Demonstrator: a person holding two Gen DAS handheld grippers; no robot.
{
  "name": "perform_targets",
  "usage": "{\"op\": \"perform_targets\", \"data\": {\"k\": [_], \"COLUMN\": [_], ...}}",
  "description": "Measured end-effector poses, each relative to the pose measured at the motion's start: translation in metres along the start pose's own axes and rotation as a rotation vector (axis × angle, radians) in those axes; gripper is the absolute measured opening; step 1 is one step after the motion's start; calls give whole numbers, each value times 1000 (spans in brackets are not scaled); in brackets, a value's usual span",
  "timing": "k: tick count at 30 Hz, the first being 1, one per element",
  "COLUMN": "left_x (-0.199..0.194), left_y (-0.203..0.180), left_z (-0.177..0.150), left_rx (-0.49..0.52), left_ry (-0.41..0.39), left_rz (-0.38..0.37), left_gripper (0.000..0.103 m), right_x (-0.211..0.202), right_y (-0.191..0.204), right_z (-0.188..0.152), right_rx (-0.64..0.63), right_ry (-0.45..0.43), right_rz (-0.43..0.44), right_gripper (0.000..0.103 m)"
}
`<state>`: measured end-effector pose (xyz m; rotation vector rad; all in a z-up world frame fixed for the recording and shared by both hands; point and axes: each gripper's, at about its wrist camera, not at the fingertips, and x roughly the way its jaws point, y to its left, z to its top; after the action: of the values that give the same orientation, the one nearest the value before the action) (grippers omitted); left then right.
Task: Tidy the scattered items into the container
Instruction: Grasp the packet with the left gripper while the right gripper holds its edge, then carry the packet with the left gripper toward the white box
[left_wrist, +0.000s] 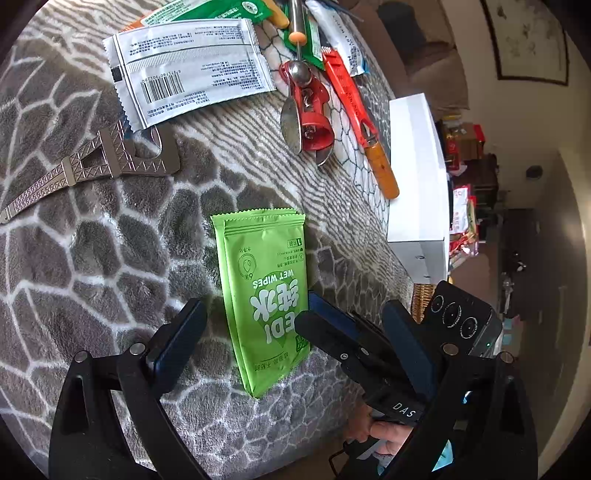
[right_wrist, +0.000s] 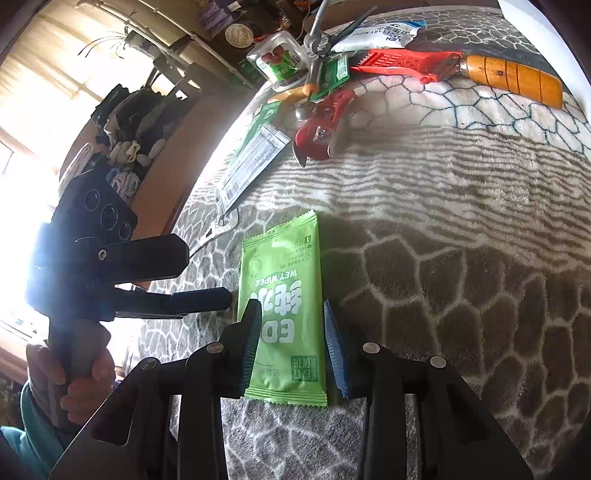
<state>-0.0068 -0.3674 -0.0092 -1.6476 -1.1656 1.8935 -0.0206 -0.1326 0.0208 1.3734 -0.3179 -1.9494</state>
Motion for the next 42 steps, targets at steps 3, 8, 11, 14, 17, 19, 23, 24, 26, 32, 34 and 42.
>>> {"op": "perform_targets", "data": {"k": [3, 8, 11, 14, 17, 19, 23, 24, 26, 32, 34, 42], "left_x": [6, 24, 34, 38, 38, 35, 36, 37, 38, 32, 25, 30], "left_y": [-2, -3, -8, -8, -3, -1, 12, 13, 12, -3, -5, -47], "left_z": [-3, -3, -6, -8, -6, -5, -3, -3, -3, -4, -2, -9], "left_rx": [-2, -17, 2, 2, -30, -36, -84, -87, -84, -90, -91, 109], "left_ry": [8, 52, 82, 81, 67, 48, 45, 46, 46, 67, 70, 167], "left_rz": [-32, -59, -54, -65, -62, -62, -58, -61, -68, -304, -378, -419], "left_gripper": [94, 49, 49, 42, 28, 22, 4, 4, 4, 4, 4, 4], "right_x": [1, 2, 1, 1, 0, -2, -15, -20, -26, -30, -36, -58], "right_y": [1, -3, -7, -8, -12, -15, -22, -27, -36, -48, -63, -79], "right_z": [-1, -5, -6, -6, -6, -7, -15, -17, -20, -22, -23, 4], "right_rx": [-7, 13, 34, 41, 61, 77, 108, 135, 180, 266, 377, 455], "right_ry": [2, -3, -9, -14, -11, -4, -31, -47, -59, -61, -103, -165], "right_rz": [-5, 30, 59, 80, 105, 121, 149, 171, 199, 300, 430, 590], "right_gripper": [36, 36, 36, 36, 36, 36, 49, 59, 63, 65, 67, 66]}}
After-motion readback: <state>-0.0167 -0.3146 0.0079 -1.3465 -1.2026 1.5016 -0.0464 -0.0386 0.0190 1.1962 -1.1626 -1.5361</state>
